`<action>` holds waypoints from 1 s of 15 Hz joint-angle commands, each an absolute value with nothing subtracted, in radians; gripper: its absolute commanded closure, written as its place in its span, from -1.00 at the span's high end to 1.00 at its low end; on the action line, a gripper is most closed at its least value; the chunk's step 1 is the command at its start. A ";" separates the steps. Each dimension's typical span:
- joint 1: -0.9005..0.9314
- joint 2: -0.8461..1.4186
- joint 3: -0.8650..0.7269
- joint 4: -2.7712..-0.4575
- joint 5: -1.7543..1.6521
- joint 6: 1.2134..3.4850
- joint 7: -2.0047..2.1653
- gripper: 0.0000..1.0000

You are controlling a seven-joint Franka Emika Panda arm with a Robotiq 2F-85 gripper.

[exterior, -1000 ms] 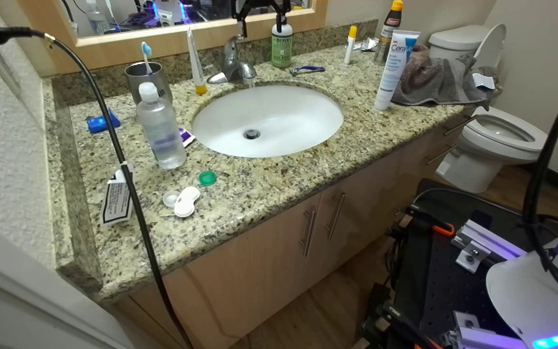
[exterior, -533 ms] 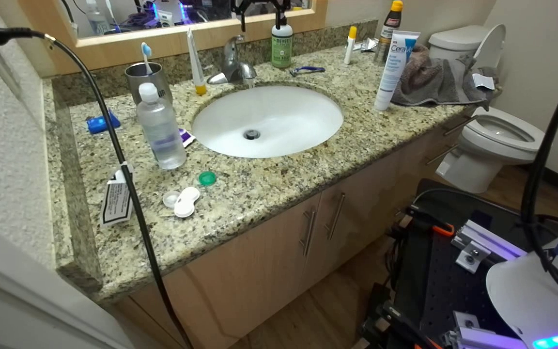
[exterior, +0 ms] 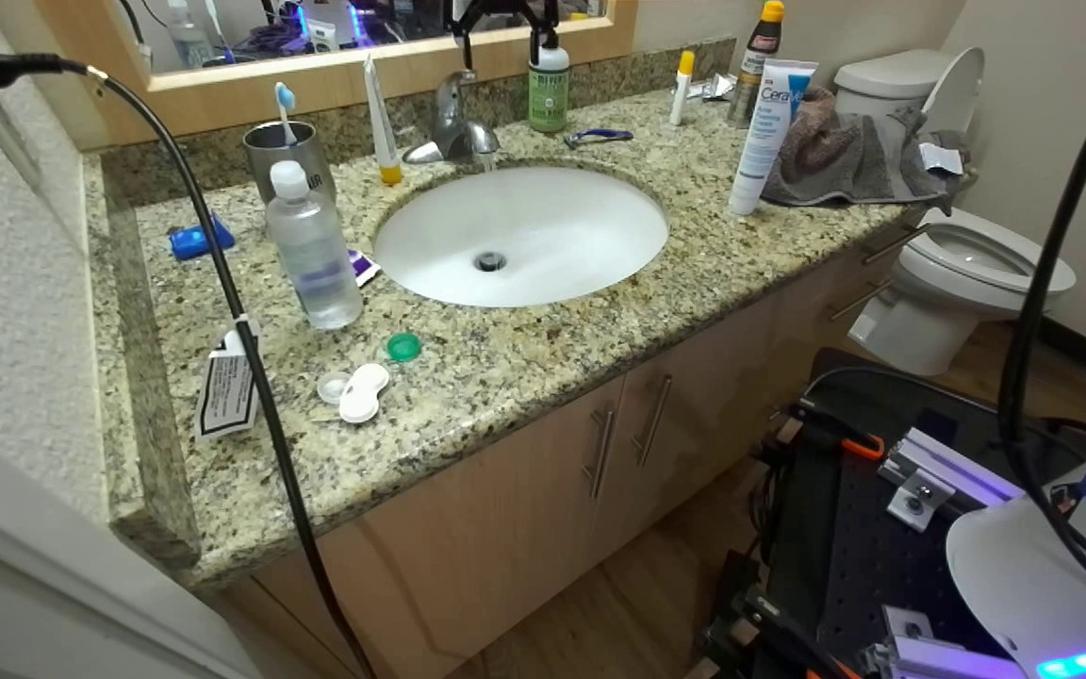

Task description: Close the tap

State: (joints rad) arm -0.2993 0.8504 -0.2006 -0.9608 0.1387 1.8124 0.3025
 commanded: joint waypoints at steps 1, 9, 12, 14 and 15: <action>-0.309 0.901 -0.210 -0.912 0.135 1.813 0.322 1.00; -0.311 0.948 -0.210 -0.894 0.131 1.776 0.322 1.00; -0.314 0.959 -0.211 -0.879 0.131 1.766 0.324 1.00; -0.317 0.959 -0.212 -0.874 0.132 1.760 0.329 1.00; -0.316 0.953 -0.214 -0.875 0.132 1.752 0.334 1.00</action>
